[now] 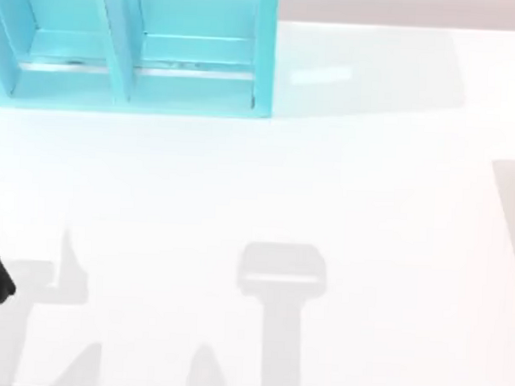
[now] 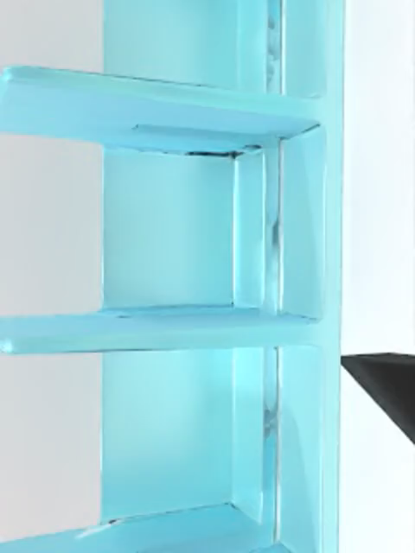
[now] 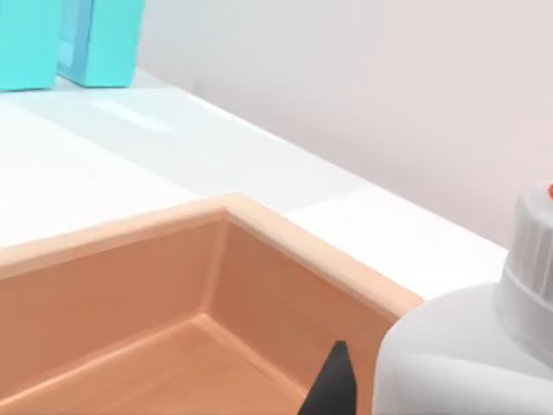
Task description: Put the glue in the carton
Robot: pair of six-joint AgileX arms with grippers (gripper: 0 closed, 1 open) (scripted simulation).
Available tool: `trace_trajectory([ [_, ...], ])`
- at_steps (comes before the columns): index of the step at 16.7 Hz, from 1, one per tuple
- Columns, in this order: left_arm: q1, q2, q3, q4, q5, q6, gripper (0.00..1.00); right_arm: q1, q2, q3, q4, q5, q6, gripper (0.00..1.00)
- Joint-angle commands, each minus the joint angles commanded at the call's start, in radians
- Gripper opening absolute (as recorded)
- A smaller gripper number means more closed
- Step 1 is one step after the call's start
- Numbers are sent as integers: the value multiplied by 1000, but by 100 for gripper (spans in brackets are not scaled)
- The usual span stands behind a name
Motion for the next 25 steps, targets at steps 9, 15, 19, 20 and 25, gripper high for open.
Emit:
trace_trajectory([
  [9,0,0,0,0,0,0,100,30,33,-51,-4,1,24,15],
  [15,0,0,0,0,0,0,100,30,33,-51,-4,1,24,60],
  [19,0,0,0,0,0,0,100,30,33,-51,-4,1,24,90],
  [20,0,0,0,0,0,0,100,30,33,-51,-4,1,24,98],
  [25,0,0,0,0,0,0,100,30,33,-51,-4,1,24,100],
])
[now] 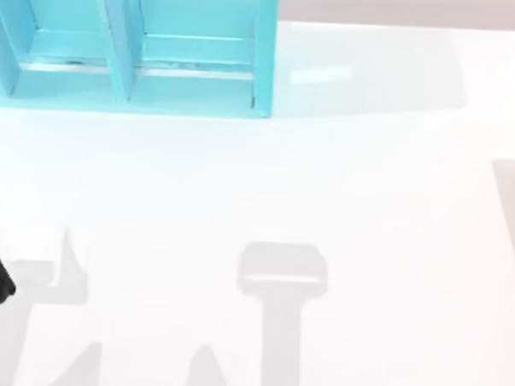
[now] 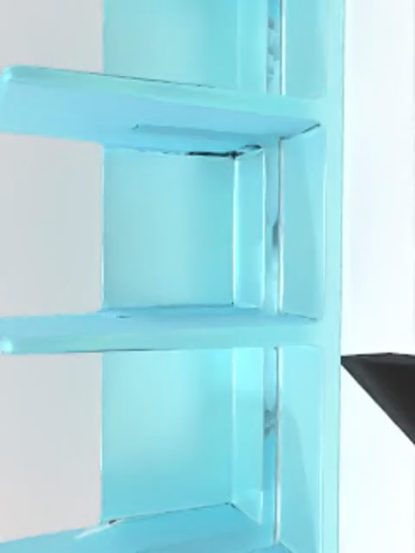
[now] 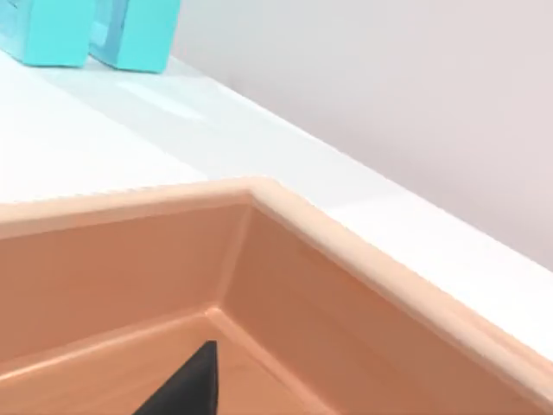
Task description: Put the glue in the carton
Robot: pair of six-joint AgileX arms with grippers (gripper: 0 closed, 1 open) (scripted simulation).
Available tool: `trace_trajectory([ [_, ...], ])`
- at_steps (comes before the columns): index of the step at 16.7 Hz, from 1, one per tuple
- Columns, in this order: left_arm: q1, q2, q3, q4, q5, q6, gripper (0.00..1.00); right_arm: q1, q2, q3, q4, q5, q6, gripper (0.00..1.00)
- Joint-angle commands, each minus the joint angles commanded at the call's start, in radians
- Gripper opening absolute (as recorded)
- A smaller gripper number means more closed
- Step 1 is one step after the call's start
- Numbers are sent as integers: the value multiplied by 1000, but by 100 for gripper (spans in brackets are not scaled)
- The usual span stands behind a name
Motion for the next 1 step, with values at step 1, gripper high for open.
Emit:
trace_trajectory([
  [1,0,0,0,0,0,0,100,0,0,0,0,0,0,100],
])
